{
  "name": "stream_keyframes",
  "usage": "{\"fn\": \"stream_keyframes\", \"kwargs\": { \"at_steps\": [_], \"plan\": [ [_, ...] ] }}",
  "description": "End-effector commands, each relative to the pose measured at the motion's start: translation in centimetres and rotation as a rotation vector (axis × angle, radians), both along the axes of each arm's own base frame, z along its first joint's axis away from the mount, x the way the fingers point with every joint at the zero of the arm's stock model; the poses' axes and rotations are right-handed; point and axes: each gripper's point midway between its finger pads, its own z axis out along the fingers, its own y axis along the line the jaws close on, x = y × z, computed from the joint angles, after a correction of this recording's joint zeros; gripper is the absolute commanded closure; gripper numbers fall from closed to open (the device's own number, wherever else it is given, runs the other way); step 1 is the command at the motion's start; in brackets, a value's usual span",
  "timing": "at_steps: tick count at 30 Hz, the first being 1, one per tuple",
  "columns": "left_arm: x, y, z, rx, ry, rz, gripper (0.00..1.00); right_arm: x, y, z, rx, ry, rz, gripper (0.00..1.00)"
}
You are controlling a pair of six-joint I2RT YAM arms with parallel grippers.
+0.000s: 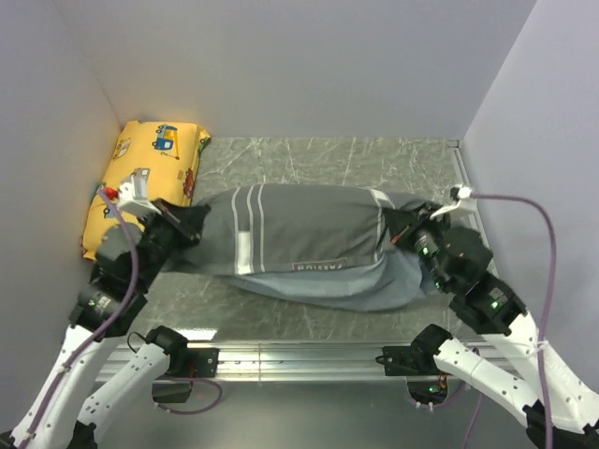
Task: Remove the pillowcase from the pillow
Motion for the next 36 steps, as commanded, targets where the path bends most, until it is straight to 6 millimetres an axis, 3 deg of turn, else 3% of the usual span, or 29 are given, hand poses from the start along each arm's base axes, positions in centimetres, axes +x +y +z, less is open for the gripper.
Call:
{"fn": "stream_keyframes", "kwargs": {
  "at_steps": [1,2,3,4,5,6,7,8,9,10,11,12,13,14,15,16,19,21,22,23,25,26,27,29,36],
  "plan": [
    [2.0,0.3,7.2,-0.018,-0.132,0.055,0.95,2.2,0.8,6.1,-0.020,-0.113,-0.021,1.00],
    [2.9,0.6,8.1,-0.019,-0.142,0.090,0.93,4.7,2.1,5.1,-0.071,-0.068,-0.033,1.00],
    [5.4,-0.3,7.0,0.006,-0.104,0.101,0.90,6.2,2.7,4.0,-0.101,-0.032,-0.043,1.00],
    [6.8,-0.6,6.6,0.012,-0.088,0.112,0.88,8.9,4.2,0.2,-0.164,0.069,-0.034,1.00],
    [9.4,-1.4,4.4,0.032,-0.022,0.110,0.86,10.3,5.2,-1.4,-0.168,0.113,-0.009,1.00],
    [11.0,-2.0,3.8,0.025,-0.012,0.100,0.84,12.4,4.7,-3.8,-0.149,0.179,-0.012,1.00],
    [12.5,-2.4,2.2,0.027,0.027,0.084,0.85,14.3,7.1,-8.8,-0.150,0.293,0.082,1.00],
    [13.7,-3.2,0.7,0.019,0.069,0.043,0.85,15.3,7.5,-11.8,-0.142,0.367,0.110,1.00],
    [16.3,-2.7,-2.8,0.029,0.156,0.056,0.88,16.2,7.8,-14.3,-0.134,0.431,0.123,1.00],
    [17.6,-2.6,-4.3,0.030,0.188,0.062,0.89,17.1,8.1,-19.8,-0.151,0.559,0.145,1.00],
    [18.8,-2.2,-5.2,0.031,0.205,0.078,0.88,17.8,8.3,-21.4,-0.152,0.597,0.152,1.00],
    [20.0,-2.6,-7.7,0.048,0.253,0.061,0.83,17.9,8.6,-23.2,-0.153,0.638,0.161,1.00],
    [20.6,-2.8,-8.5,0.057,0.264,0.055,0.78,17.7,8.9,-24.8,-0.146,0.672,0.176,1.00],
    [21.3,-3.3,-8.2,0.060,0.253,0.034,0.74,17.3,9.2,-27.1,-0.132,0.705,0.193,1.00],
    [22.0,-3.6,-9.3,0.087,0.272,0.016,0.61,17.2,9.4,-27.7,-0.115,0.714,0.194,1.00],
    [22.4,-3.9,-9.1,0.096,0.267,0.003,0.54,17.0,9.3,-28.2,-0.107,0.722,0.192,1.00],
    [23.3,-4.1,-6.9,0.121,0.219,-0.010,0.31,17.2,9.0,-28.4,-0.077,0.715,0.182,1.00],
    [23.5,-3.9,-4.0,0.148,0.159,0.000,0.20,17.8,8.4,-27.0,-0.054,0.684,0.172,0.97],
    [23.4,-3.7,-3.0,0.160,0.144,0.008,0.17,18.0,8.1,-26.5,-0.043,0.676,0.164,0.95],
    [23.6,-2.8,-0.7,0.178,0.101,0.054,0.14,18.5,7.6,-25.2,-0.023,0.647,0.154,0.92],
    [23.2,-2.1,0.6,0.202,0.092,0.083,0.09,18.9,7.4,-23.5,0.013,0.616,0.162,0.86],
    [22.7,-1.6,2.5,0.208,0.057,0.108,0.07,19.3,7.3,-22.7,0.024,0.603,0.158,0.81],
    [22.3,-1.4,3.1,0.212,0.048,0.117,0.01,19.6,6.9,-22.2,0.027,0.596,0.150,0.77],
    [20.8,-1.1,4.3,0.229,0.014,0.148,0.01,20.1,6.6,-20.8,0.024,0.574,0.144,0.65],
    [18.3,0.0,4.5,0.282,-0.012,0.214,0.01,21.1,5.7,-18.0,0.007,0.524,0.138,0.45]
  ]
}}
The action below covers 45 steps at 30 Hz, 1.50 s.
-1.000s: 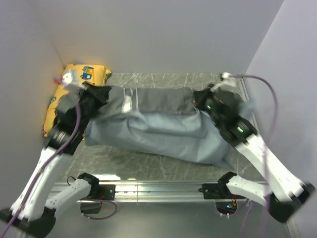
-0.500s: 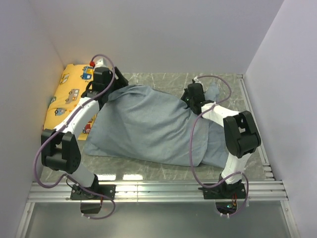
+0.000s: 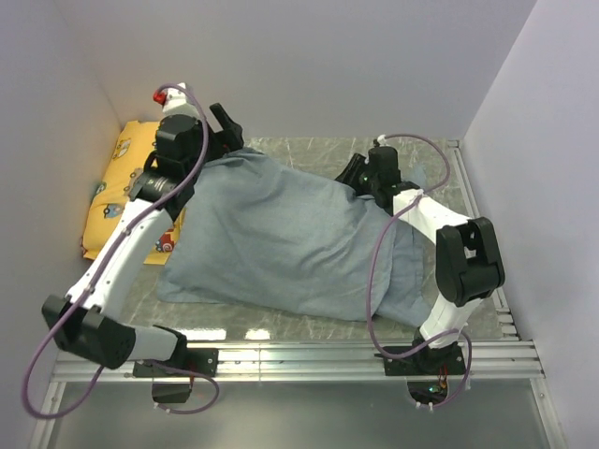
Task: Remove the pillowcase from the pillow
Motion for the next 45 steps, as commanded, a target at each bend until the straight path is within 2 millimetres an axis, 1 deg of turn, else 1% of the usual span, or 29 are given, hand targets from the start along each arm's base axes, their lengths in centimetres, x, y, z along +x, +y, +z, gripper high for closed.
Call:
{"fn": "stream_keyframes", "kwargs": {
  "at_steps": [1,3,4,5,6,7,8,10,11,12,13,14,15,16,17,19,20,21,23,24,25,27,28,29,33,35,37,42,45],
  "plan": [
    [-0.8,1.5,1.3,0.040,-0.052,0.055,0.01,-1.1,-0.7,1.7,-0.013,0.018,0.026,0.43],
    [-1.6,1.0,2.0,0.039,-0.065,0.026,0.01,-1.2,-1.1,3.0,-0.021,-0.013,0.021,0.40],
    [-2.0,0.4,1.6,0.041,-0.058,0.012,0.01,-1.3,-1.5,4.8,-0.028,-0.048,0.014,0.36],
    [-3.0,-1.0,1.9,0.037,-0.069,-0.028,0.01,-1.3,-2.0,5.7,-0.048,-0.074,-0.004,0.35],
    [-3.4,-1.8,1.4,0.037,-0.062,-0.043,0.01,-1.4,-2.3,6.5,-0.060,-0.091,-0.013,0.34],
    [-3.8,-2.4,0.1,0.048,-0.037,-0.045,0.01,-1.7,-2.8,8.6,-0.068,-0.127,-0.027,0.32],
    [-4.8,-4.6,-0.4,0.040,-0.032,-0.095,0.01,-1.8,-3.2,9.6,-0.082,-0.150,-0.036,0.30],
    [-5.8,-6.6,-2.9,0.056,0.012,-0.127,0.01,-2.1,-4.3,12.1,-0.104,-0.199,-0.077,0.28],
    [-7.1,-9.4,-3.7,0.053,0.021,-0.187,0.01,-2.4,-4.6,12.8,-0.118,-0.213,-0.081,0.27],
    [-7.8,-10.6,-4.5,0.060,0.034,-0.211,0.01,-2.6,-4.9,13.4,-0.126,-0.224,-0.091,0.27],
    [-8.4,-11.6,-5.6,0.075,0.048,-0.214,0.01,-3.3,-5.2,14.4,-0.127,-0.241,-0.097,0.26],
    [-10.0,-14.4,-6.8,0.084,0.064,-0.276,0.01,-3.7,-5.5,14.8,-0.132,-0.254,-0.102,0.26],
    [-10.7,-15.6,-7.3,0.090,0.068,-0.297,0.01,-4.6,-5.7,16.1,-0.123,-0.283,-0.105,0.25],
    [-11.2,-16.6,-7.8,0.101,0.071,-0.302,0.01,-5.1,-6.4,15.6,-0.139,-0.276,-0.129,0.25],
    [-12.4,-18.7,-9.0,0.126,0.086,-0.345,0.01,-5.7,-6.8,15.7,-0.145,-0.281,-0.138,0.25],
    [-13.1,-20.5,-9.9,0.146,0.090,-0.368,0.01,-7.6,-7.9,15.9,-0.155,-0.297,-0.172,0.24],
    [-13.3,-21.6,-11.6,0.184,0.112,-0.377,0.01,-8.3,-8.3,15.8,-0.150,-0.303,-0.183,0.23],
    [-13.2,-22.1,-11.8,0.193,0.118,-0.377,0.01,-9.6,-8.6,16.8,-0.133,-0.337,-0.189,0.23],
    [-13.0,-22.7,-13.9,0.238,0.156,-0.365,0.04,-11.1,-9.1,15.1,-0.141,-0.320,-0.197,0.22],
    [-12.7,-22.6,-13.9,0.245,0.159,-0.348,0.08,-12.1,-9.6,15.7,-0.136,-0.345,-0.208,0.22],
    [-12.6,-22.3,-14.6,0.270,0.175,-0.331,0.14,-12.9,-9.9,14.0,-0.152,-0.315,-0.207,0.22],
    [-12.1,-21.1,-14.4,0.296,0.165,-0.268,0.38,-14.4,-10.4,14.0,-0.150,-0.335,-0.214,0.22],
    [-12.0,-20.6,-14.2,0.308,0.158,-0.252,0.47,-15.0,-10.6,12.4,-0.161,-0.308,-0.212,0.22],
    [-11.9,-19.9,-13.2,0.300,0.139,-0.229,0.63,-15.4,-10.7,11.9,-0.162,-0.305,-0.213,0.22],
    [-10.5,-16.7,-11.3,0.274,0.120,-0.158,0.90,-16.8,-11.0,10.0,-0.165,-0.283,-0.207,0.22],
    [-9.3,-14.2,-10.2,0.245,0.114,-0.106,0.97,-17.0,-10.8,9.0,-0.158,-0.264,-0.195,0.22],
    [-8.3,-11.7,-9.3,0.212,0.110,-0.062,0.98,-17.1,-10.1,8.2,-0.140,-0.251,-0.164,0.22],
    [-6.9,-7.7,-8.1,0.161,0.095,-0.014,0.98,-16.6,-8.5,5.6,-0.125,-0.191,-0.101,0.24],
    [-5.6,-5.3,-8.1,0.176,0.110,0.042,1.00,-16.6,-6.5,4.7,-0.103,-0.173,-0.036,0.25]
  ]
}}
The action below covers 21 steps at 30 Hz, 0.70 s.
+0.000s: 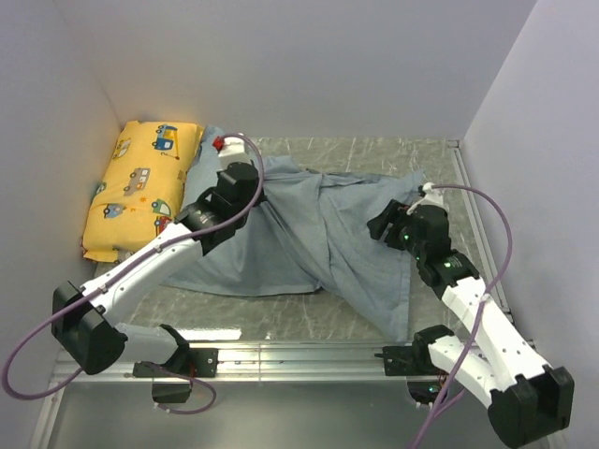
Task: Remove the pillowcase from the pillow
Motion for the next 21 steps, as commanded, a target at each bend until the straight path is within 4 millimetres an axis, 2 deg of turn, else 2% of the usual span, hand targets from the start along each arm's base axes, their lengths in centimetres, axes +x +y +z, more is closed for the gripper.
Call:
{"fn": "stream_keyframes", "kwargs": {
  "at_steps": [1,3,4,8,10,11,13,14,16,17,18,19,20,21],
  "plan": [
    [1.8,3.5,0.3,0.011,0.002,0.079,0.99,0.4,2.4,-0.2,0.031,-0.017,0.068,0.25],
    [2.6,4.1,-0.7,-0.008,0.034,0.066,1.00,0.5,2.9,-0.6,0.024,-0.006,0.080,0.26],
    [3.3,5.1,-1.3,-0.012,0.051,0.095,0.99,0.7,2.5,-0.7,-0.002,-0.008,0.055,0.27],
    [4.3,6.4,-2.9,-0.042,0.086,0.120,0.99,1.0,0.3,-1.2,-0.090,0.005,-0.028,0.34],
    [4.2,5.5,-3.6,-0.073,0.097,0.081,0.99,0.9,0.0,0.1,-0.104,-0.020,-0.029,0.34],
    [4.0,5.1,-4.5,-0.087,0.109,0.059,1.00,0.7,0.3,1.6,-0.086,-0.059,-0.016,0.34],
    [3.9,4.7,-5.6,-0.111,0.124,0.050,1.00,0.4,0.9,3.0,-0.093,-0.088,0.000,0.34],
    [3.8,4.4,-6.5,-0.118,0.133,0.042,1.00,0.2,1.9,4.5,-0.094,-0.117,0.020,0.33],
    [3.6,4.1,-7.4,-0.135,0.149,0.030,1.00,-0.2,3.5,5.2,-0.114,-0.128,0.059,0.33],
    [3.5,4.0,-8.1,-0.134,0.160,0.028,1.00,-0.6,5.5,4.9,-0.128,-0.118,0.116,0.32],
    [3.5,3.9,-8.4,-0.142,0.165,0.023,0.99,-0.5,6.4,5.6,-0.123,-0.130,0.134,0.32],
    [3.4,3.8,-8.7,-0.144,0.170,0.022,0.99,-0.5,7.3,5.6,-0.123,-0.128,0.159,0.32],
    [3.4,3.8,-9.0,-0.143,0.175,0.023,0.99,-0.7,9.2,5.3,-0.134,-0.114,0.207,0.32],
    [3.4,3.9,-9.2,-0.141,0.179,0.026,0.99,-0.6,9.8,5.2,-0.148,-0.114,0.213,0.32]
  ]
}}
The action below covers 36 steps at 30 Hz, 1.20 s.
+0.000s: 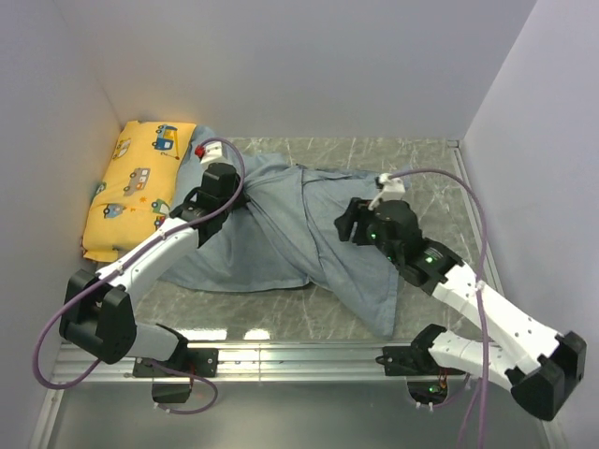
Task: Remove the pillowcase from the pillow
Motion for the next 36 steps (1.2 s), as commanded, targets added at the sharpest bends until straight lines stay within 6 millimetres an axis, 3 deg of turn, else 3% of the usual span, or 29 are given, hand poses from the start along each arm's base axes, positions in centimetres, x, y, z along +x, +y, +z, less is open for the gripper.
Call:
{"fn": "stream_keyframes", "kwargs": {
  "at_steps": [1,3,6,9,10,12,13,15,16,17,19,20,21,23,29,33,35,36],
  "plan": [
    [-0.1,-0.5,-1.6,-0.025,0.031,-0.016,0.99,0.8,2.7,-0.1,-0.076,-0.006,0.031,0.31],
    [-0.1,-0.4,-1.8,-0.019,0.031,-0.012,0.99,0.4,4.6,-0.1,-0.094,-0.007,0.078,0.31],
    [0.0,-0.4,-1.9,-0.014,0.032,-0.008,0.99,0.8,6.3,-1.6,-0.138,0.028,0.108,0.31],
    [0.2,-0.3,-2.1,-0.006,0.037,-0.002,0.99,1.2,6.4,-3.5,-0.189,0.070,0.094,0.40],
    [0.3,-0.1,-1.9,0.000,0.036,0.003,0.99,1.3,5.8,-3.8,-0.207,0.076,0.069,0.54],
    [0.6,0.5,-1.6,0.006,0.030,0.024,1.00,1.4,3.3,-4.3,-0.255,0.076,-0.023,0.70],
    [0.8,0.8,-1.4,0.002,0.026,0.033,0.99,1.7,1.6,-3.3,-0.242,0.056,-0.079,0.84],
    [1.3,1.7,-0.9,-0.026,0.015,0.046,0.99,1.3,-1.2,-3.9,-0.243,0.064,-0.139,0.92],
    [1.5,2.1,-0.8,-0.033,0.011,0.056,0.99,1.0,-2.6,-2.9,-0.207,0.040,-0.170,0.96],
    [1.7,2.5,-0.5,-0.038,0.007,0.068,1.00,1.3,-5.4,-3.7,-0.206,0.059,-0.243,0.99],
    [2.2,4.1,0.1,-0.047,-0.005,0.102,1.00,1.0,-8.0,-3.3,-0.166,0.042,-0.296,1.00],
    [2.4,4.8,0.3,-0.049,-0.008,0.120,1.00,1.2,-10.5,-4.4,-0.174,0.061,-0.374,1.00],
    [2.7,6.2,0.9,-0.061,-0.022,0.154,0.99,1.1,-11.6,-4.8,-0.171,0.072,-0.409,1.00],
    [2.7,7.0,1.2,-0.095,-0.030,0.156,1.00,1.1,-12.8,-5.8,-0.145,0.094,-0.447,1.00],
    [3.1,5.2,3.1,-0.115,-0.065,0.059,0.99,2.2,-8.7,-8.8,-0.009,0.178,-0.315,1.00],
    [2.2,1.1,4.0,-0.056,-0.075,-0.057,0.94,2.5,-7.8,-9.8,0.013,0.197,-0.288,1.00],
    [1.9,0.1,5.2,0.000,-0.088,-0.066,0.88,2.5,-7.7,-9.6,0.022,0.189,-0.286,1.00],
    [1.6,-1.4,6.5,0.005,-0.111,-0.096,0.83,2.5,-7.6,-9.5,0.026,0.186,-0.283,1.00]
  ]
}}
